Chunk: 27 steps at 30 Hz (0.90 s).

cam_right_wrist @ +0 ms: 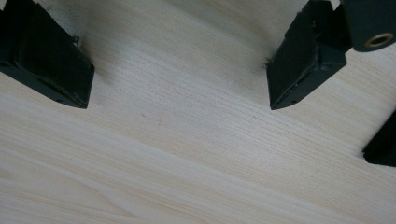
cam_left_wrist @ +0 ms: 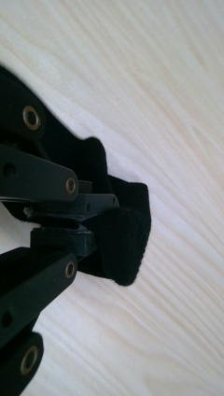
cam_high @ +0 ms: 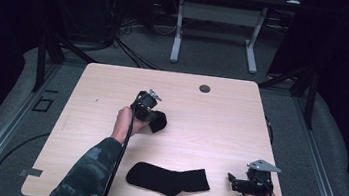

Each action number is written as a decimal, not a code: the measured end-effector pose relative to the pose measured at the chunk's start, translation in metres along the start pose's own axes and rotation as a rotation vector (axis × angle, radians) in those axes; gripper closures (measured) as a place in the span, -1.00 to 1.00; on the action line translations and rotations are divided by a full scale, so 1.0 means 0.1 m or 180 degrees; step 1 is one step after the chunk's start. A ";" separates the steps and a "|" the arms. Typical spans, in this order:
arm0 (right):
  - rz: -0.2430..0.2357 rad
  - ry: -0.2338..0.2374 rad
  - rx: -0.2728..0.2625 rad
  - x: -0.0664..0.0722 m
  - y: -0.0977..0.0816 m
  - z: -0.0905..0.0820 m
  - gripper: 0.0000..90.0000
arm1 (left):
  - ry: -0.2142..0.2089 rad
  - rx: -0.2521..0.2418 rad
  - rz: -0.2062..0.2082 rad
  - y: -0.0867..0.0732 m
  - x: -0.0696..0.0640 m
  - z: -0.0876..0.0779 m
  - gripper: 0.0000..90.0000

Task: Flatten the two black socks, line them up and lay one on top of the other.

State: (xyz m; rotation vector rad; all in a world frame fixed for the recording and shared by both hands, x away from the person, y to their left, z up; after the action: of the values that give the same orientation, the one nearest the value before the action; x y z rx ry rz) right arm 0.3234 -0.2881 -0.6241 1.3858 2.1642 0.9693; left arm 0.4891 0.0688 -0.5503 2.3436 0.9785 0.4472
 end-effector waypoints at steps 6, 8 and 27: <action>0.0008 0.0003 -0.0009 0.00 0.00 0.00 -0.85 | -0.0003 -0.0247 0.0081 0.20 -0.18 -0.34 0.88; 0.0001 0.0000 -0.0002 0.00 0.00 0.00 -0.84 | -0.0028 -0.0303 0.0196 0.22 -0.33 -0.44 0.86; -0.0012 0.0029 0.0008 0.00 0.00 -0.01 -0.82 | -0.0465 -0.0042 0.0319 -0.45 -0.66 -0.45 -0.28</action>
State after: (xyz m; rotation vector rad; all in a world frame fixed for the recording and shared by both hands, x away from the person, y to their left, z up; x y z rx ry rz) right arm 0.3231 -0.2884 -0.6237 1.3806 2.1745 0.9737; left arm 0.3980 0.0628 -0.5479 2.3835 0.7909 0.3146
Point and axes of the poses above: each handheld gripper's, and its own axes: z roughly forward along the jaws, y roughly out of its top, x roughly to its left, the point moved 5 cm from there along z, roughly forward along the jaws, and after that the axes turned 3 degrees about y, right-handed, at the moved point
